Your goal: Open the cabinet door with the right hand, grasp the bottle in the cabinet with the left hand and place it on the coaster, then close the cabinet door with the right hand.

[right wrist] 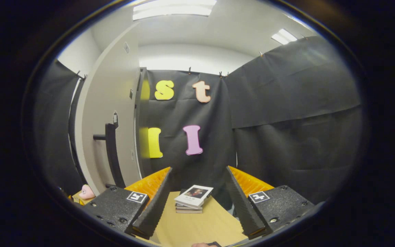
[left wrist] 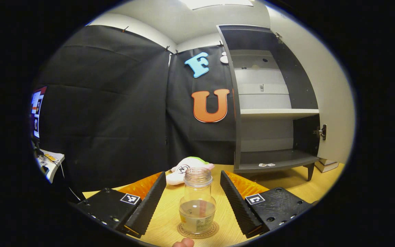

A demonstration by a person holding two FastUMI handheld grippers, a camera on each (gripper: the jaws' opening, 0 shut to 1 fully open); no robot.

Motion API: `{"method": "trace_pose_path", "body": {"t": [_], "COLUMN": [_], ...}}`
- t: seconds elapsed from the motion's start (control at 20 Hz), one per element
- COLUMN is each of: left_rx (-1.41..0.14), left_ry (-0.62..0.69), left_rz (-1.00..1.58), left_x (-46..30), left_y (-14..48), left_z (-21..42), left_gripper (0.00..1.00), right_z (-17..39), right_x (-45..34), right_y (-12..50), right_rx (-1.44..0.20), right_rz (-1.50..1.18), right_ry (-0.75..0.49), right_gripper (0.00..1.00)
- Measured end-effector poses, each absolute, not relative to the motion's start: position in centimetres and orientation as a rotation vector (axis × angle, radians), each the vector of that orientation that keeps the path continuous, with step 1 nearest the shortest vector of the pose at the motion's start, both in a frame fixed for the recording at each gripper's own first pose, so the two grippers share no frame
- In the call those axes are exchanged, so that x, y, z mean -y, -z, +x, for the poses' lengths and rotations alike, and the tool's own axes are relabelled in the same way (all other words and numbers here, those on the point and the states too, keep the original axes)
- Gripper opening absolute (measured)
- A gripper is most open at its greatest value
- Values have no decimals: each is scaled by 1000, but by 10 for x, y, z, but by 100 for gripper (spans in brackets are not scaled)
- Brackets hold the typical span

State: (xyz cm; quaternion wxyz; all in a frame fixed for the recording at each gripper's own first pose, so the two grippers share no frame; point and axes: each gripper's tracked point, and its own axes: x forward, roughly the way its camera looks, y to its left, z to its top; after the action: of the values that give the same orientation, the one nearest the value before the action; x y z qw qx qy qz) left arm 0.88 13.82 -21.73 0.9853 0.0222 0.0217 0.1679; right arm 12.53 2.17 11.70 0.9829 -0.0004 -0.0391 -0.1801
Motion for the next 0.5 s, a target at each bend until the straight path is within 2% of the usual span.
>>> {"method": "trace_pose_path", "body": {"t": [0.2, 0.35, 0.5], "left_rx": [-39, -37, -3], "left_ry": [-323, -213, -165], "left_rz": [65, 29, 27], "left_x": [-136, -112, -104], "left_y": [185, 152, 106], "left_z": [5, 11, 7], "left_gripper": [95, 95, 95], "right_z": [133, 141, 148], "right_x": [-16, -22, -33], "right_y": [-106, -105, -103], "right_rx": [64, 73, 73], "right_rz": [13, 16, 9], "right_ry": [348, 325, 288], "right_gripper": [93, 93, 93]}}
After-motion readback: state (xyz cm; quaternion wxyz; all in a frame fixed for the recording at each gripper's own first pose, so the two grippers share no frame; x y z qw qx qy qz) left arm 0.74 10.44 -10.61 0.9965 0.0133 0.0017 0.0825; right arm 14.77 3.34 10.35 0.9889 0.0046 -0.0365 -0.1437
